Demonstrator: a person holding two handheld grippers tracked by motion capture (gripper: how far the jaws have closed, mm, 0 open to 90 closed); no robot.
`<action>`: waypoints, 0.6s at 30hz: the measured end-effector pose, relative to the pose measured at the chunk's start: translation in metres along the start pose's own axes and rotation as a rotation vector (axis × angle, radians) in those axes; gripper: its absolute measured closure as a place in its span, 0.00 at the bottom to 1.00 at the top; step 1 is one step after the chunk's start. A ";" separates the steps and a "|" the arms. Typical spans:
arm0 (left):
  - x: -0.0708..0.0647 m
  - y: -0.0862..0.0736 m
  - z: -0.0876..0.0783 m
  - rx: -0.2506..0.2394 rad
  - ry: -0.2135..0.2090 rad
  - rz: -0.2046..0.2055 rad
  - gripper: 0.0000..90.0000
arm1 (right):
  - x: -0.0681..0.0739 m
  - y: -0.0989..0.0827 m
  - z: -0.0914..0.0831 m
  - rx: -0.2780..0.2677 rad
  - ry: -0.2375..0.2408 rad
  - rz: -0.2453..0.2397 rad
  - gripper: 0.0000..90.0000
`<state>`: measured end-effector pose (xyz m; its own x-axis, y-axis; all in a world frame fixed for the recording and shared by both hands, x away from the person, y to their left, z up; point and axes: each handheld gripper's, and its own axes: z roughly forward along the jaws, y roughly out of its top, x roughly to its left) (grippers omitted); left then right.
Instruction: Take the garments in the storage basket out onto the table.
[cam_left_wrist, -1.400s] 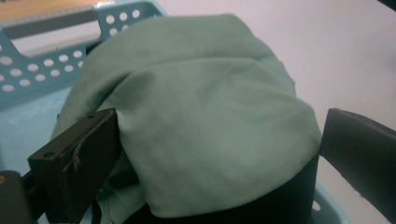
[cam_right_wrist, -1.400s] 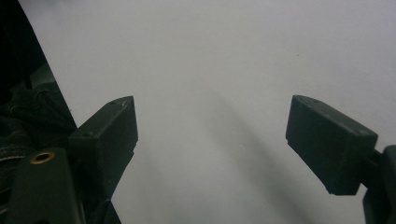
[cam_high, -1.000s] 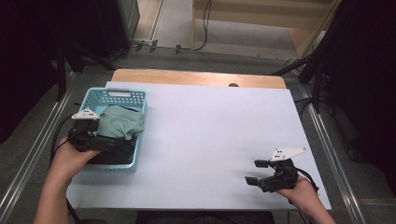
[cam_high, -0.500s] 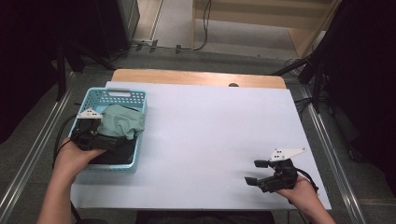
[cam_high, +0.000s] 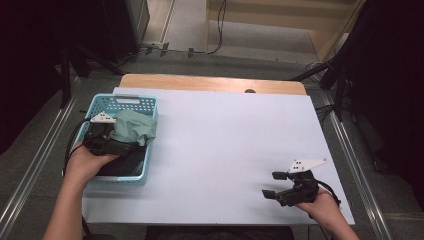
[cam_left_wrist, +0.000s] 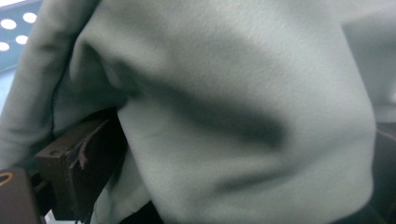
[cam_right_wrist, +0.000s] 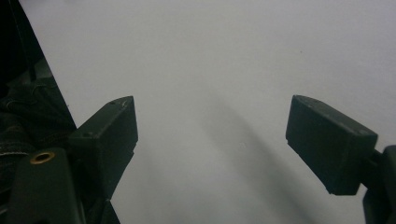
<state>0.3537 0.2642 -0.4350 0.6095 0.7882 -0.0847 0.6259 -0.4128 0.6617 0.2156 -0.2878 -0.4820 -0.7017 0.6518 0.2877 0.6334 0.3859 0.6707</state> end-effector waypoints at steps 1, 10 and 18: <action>0.001 -0.001 0.001 -0.006 -0.005 0.002 0.02 | 0.000 0.000 0.000 0.000 0.000 -0.002 0.17; 0.006 -0.011 0.016 -0.001 0.017 -0.025 0.02 | 0.001 0.000 0.000 0.000 0.000 -0.003 0.17; 0.010 -0.012 0.019 -0.003 -0.015 -0.040 0.13 | 0.001 0.000 0.001 0.007 -0.002 -0.007 0.17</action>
<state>0.3613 0.2683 -0.4584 0.5917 0.7968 -0.1224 0.6482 -0.3800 0.6599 0.2149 -0.2870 -0.4824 -0.7058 0.6499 0.2817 0.6306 0.3953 0.6679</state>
